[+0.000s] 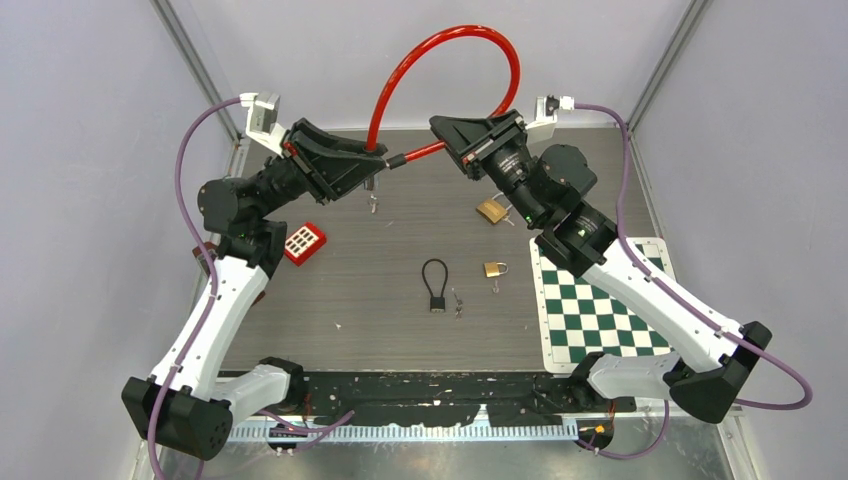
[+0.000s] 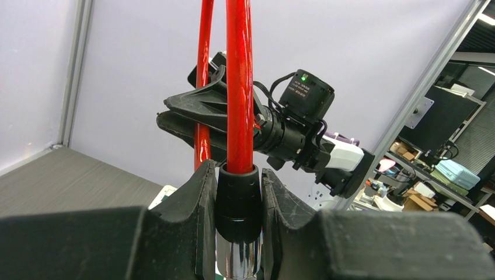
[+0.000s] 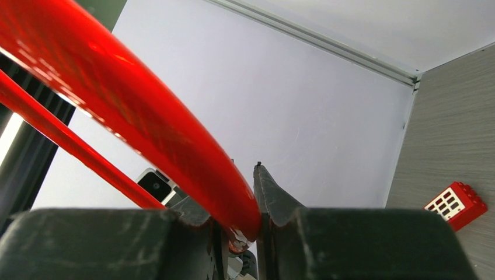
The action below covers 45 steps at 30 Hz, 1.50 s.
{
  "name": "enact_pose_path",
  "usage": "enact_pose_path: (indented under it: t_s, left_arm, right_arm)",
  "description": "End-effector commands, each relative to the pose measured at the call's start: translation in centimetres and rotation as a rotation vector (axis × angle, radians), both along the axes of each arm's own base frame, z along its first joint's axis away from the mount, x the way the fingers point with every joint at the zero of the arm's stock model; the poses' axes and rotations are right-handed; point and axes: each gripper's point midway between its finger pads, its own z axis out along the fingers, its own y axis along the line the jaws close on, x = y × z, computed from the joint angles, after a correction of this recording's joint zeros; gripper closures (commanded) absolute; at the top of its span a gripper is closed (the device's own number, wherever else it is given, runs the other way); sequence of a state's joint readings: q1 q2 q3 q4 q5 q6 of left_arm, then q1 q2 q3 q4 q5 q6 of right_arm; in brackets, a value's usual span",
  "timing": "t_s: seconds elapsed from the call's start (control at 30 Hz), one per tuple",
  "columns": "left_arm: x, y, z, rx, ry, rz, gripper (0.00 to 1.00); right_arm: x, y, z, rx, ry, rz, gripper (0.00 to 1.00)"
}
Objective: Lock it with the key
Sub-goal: Lock the lock.
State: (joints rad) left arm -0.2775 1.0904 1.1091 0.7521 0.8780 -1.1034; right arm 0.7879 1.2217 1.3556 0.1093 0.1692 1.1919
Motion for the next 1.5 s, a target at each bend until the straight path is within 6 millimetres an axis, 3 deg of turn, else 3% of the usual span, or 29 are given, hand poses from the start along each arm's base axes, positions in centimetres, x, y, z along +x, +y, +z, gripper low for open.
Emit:
enact_pose_path:
  t_s: [0.0, 0.3, 1.13, 1.47]
  left_arm:
    - [-0.8, 0.2, 1.4, -0.025, -0.064, 0.005, 1.0]
    - [-1.1, 0.3, 1.1, 0.007, -0.077, 0.026, 1.0]
    - [-0.5, 0.3, 2.3, -0.037, -0.097, 0.034, 1.0]
    - [-0.3, 0.8, 1.7, -0.09, -0.12, 0.072, 1.0]
  right_arm:
    - [-1.8, -1.8, 6.3, 0.183, -0.105, 0.022, 0.95]
    - [-2.1, -3.3, 6.5, 0.189, -0.12, -0.028, 0.95]
    - [-2.6, -1.5, 6.7, 0.16, -0.124, 0.029, 0.95]
    - [-0.9, -0.4, 4.3, 0.23, -0.005, 0.044, 0.95]
